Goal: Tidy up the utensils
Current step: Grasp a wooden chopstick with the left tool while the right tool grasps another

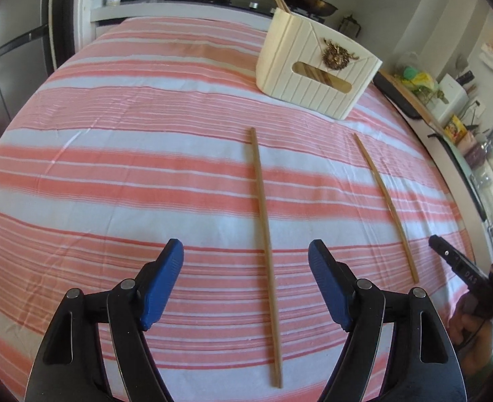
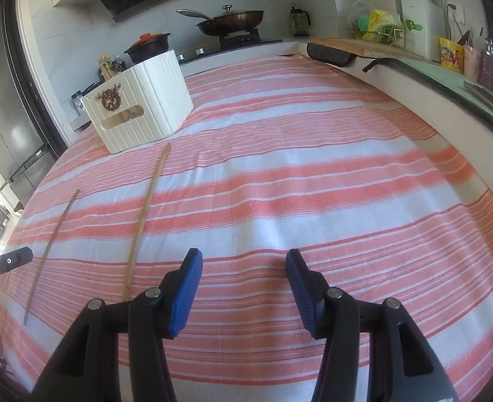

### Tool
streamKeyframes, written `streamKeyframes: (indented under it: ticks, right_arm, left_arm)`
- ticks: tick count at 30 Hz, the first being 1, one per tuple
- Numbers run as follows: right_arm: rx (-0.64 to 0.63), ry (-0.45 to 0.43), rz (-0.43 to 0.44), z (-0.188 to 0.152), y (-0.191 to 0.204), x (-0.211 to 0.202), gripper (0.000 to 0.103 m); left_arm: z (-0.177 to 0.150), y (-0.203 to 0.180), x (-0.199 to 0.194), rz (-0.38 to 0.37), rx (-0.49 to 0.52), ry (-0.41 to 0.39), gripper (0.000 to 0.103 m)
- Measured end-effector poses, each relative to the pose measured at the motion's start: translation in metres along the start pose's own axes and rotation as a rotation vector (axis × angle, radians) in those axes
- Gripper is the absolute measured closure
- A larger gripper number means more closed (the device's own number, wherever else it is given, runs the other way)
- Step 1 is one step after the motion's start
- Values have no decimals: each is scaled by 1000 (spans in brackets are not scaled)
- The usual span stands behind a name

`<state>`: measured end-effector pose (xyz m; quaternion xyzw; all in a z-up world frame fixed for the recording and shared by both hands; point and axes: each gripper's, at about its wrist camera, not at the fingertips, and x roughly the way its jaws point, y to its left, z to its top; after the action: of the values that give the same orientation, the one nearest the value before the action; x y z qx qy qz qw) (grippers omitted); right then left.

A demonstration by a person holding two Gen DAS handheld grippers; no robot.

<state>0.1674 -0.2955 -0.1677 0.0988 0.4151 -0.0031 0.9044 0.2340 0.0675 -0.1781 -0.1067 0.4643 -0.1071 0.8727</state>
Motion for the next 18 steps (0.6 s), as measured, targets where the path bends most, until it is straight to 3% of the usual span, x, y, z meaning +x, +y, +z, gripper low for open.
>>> streamKeyframes:
  ticks: [5,9,13,18]
  right_arm:
    - [15,98,128,26,17,-4,48]
    - [-102,174,176,55,59,8,48]
    - [-298,270,114,64,100,48,49]
    - [-335,310,44,86,114,102,49]
  left_arm:
    - [21,9,6,-40,-3,41,24]
    - [41,-3,28,23,75,74,25]
    - [56,-15,53,86,153,121,27]
    - [63,-26,74,163,261,140,35]
